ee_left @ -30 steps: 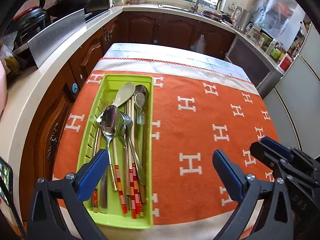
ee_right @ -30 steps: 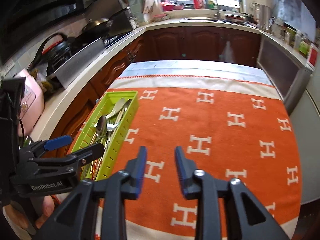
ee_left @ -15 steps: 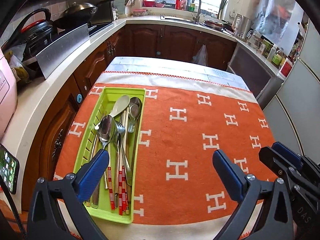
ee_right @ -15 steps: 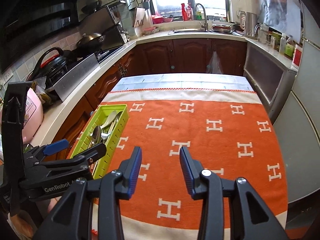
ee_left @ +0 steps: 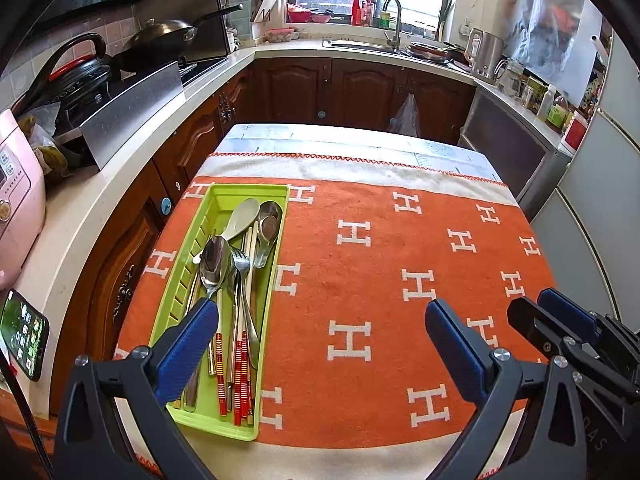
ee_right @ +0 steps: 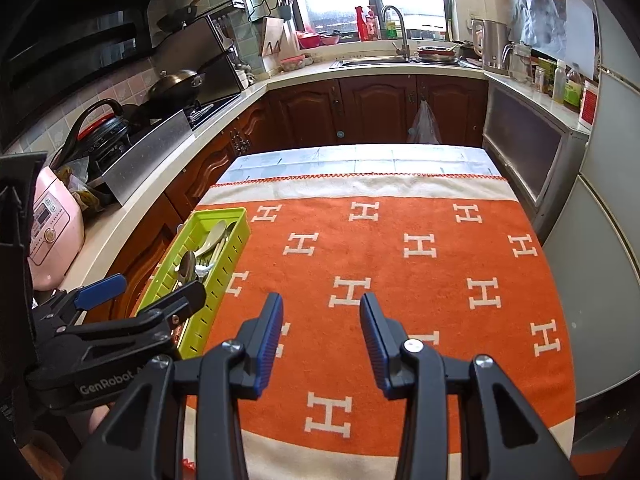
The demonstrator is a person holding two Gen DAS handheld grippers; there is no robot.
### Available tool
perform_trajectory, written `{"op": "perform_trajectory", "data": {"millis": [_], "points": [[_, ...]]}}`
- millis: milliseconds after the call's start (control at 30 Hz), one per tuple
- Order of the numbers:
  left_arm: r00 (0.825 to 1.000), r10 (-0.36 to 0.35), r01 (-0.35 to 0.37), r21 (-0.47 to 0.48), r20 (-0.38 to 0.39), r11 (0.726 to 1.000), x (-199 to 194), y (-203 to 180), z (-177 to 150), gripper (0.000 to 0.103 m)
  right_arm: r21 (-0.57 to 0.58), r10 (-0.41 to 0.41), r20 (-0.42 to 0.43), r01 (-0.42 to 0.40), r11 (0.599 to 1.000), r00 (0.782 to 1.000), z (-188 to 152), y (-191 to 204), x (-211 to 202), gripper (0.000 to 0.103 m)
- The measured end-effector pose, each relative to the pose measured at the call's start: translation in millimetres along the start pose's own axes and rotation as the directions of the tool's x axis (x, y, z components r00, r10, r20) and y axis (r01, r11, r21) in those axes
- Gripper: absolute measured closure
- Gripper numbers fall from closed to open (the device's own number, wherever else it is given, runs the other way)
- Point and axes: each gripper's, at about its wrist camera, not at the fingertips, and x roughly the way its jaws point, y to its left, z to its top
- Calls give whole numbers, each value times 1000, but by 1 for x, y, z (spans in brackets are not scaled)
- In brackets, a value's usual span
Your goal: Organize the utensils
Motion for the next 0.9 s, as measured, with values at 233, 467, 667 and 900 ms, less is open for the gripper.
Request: {"op": "perform_trajectory", "data": {"millis": [233,467,667,900], "points": [[1000,2,-2,4,6,1000,-2,-4,-2,1,-2,-7,22,7,1000,1000,-2,0,-6,63],[1000,-2,2,1,3,1000,-3,-5,-2,1,6,-12,27,12,1000,1000,-4,-2,-9,63],[1000,6,-6,-1,-4,1000,-1,-6,-3,1,7,-13,28,13,1000,1000,-5,-2,-8,63],[1000,10,-10,-2,-6,1000,0,-6,-3,1,10,-13,24,13,1000,1000,-6,-3,-8,63]]}}
